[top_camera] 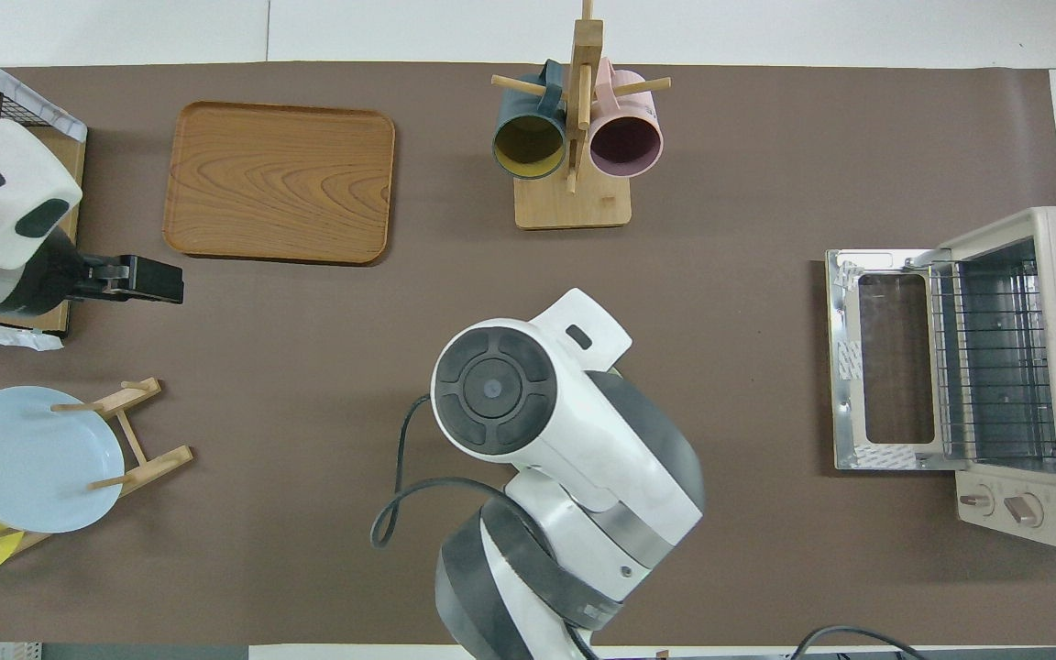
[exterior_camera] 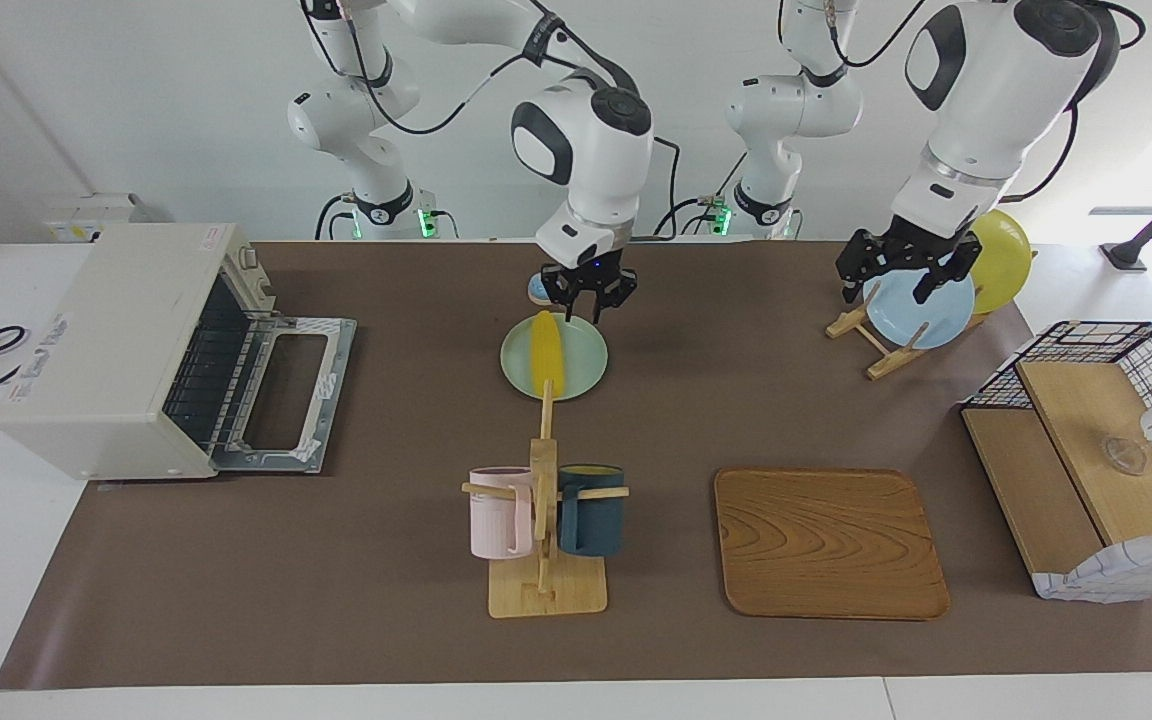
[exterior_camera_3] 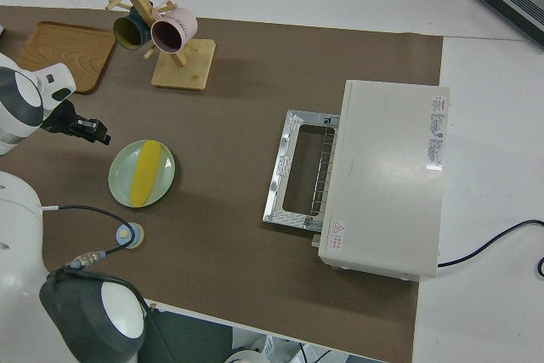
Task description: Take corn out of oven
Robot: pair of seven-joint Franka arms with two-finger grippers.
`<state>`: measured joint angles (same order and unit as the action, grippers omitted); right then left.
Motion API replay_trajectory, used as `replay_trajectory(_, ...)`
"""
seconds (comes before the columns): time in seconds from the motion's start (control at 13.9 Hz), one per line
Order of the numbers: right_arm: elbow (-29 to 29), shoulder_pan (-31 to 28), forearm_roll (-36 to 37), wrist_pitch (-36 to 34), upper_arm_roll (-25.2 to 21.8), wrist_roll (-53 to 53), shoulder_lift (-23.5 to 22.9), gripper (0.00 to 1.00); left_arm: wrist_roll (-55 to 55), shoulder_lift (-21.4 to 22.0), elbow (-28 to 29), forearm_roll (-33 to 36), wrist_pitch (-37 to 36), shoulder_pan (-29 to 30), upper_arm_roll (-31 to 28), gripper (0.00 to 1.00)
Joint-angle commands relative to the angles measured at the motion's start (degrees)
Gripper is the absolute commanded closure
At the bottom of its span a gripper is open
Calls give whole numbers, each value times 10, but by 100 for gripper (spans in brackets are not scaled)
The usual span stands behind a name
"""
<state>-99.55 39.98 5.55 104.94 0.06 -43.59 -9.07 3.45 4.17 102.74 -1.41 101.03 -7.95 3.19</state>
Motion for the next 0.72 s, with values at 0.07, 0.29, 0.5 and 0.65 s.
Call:
replay_trajectory(0.07,-23,-72,-16,-64,5,88,64,58,42,16,71,-16,69,-58,-5,0)
replay_trajectory(0.29,-54,-144,-18,-105,5,179,109,57,109,3,91,-23,108,-128,-6,0)
replay_trajectory(0.5,-131,-197,-23,-96,5,245,158,57,165,-38,94,-23,153,-190,-6,0)
replay_trajectory(0.65,-181,-234,-45,-58,4,262,176,58,245,-71,94,-23,200,-250,-6,0)
